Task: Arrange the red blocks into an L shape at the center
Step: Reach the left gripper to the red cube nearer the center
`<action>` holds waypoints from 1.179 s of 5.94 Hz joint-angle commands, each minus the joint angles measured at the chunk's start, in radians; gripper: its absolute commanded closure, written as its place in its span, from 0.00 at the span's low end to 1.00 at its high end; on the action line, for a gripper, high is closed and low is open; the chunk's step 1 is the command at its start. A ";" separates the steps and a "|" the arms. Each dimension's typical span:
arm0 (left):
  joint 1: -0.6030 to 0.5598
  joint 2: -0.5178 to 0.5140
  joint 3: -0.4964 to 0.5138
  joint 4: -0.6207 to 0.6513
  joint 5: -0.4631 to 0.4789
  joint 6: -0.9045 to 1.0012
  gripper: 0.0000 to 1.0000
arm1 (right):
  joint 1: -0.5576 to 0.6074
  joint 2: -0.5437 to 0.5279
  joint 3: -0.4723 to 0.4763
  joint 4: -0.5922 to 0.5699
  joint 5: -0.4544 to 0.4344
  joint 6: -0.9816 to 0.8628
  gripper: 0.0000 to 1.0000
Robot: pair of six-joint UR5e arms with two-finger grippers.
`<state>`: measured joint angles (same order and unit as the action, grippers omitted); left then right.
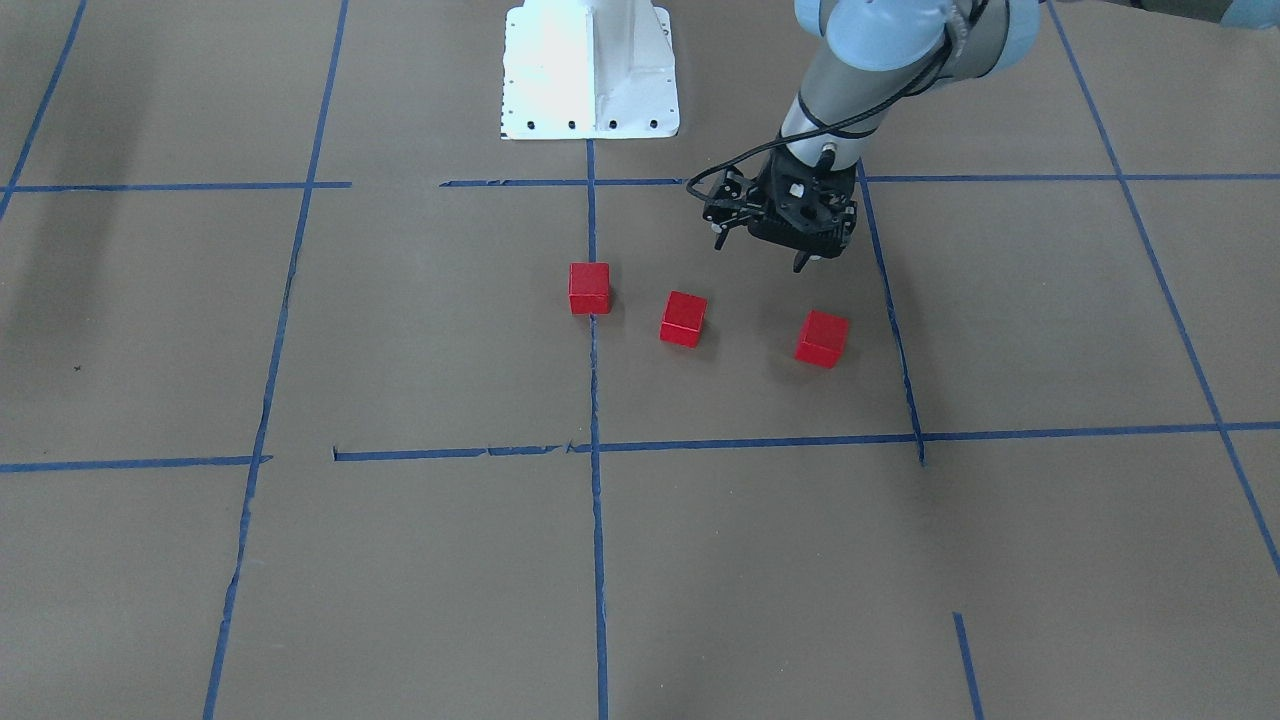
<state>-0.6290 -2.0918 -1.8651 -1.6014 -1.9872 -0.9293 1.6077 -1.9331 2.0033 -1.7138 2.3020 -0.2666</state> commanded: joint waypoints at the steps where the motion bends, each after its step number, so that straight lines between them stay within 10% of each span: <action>1: 0.052 -0.075 0.120 -0.005 0.067 -0.080 0.00 | -0.002 0.000 0.000 0.002 0.002 -0.002 0.00; 7: 0.090 -0.174 0.322 -0.053 0.067 -0.097 0.00 | -0.002 -0.003 0.000 0.002 0.001 -0.005 0.00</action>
<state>-0.5438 -2.2544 -1.5729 -1.6311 -1.9206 -1.0260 1.6061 -1.9354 2.0034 -1.7119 2.3037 -0.2704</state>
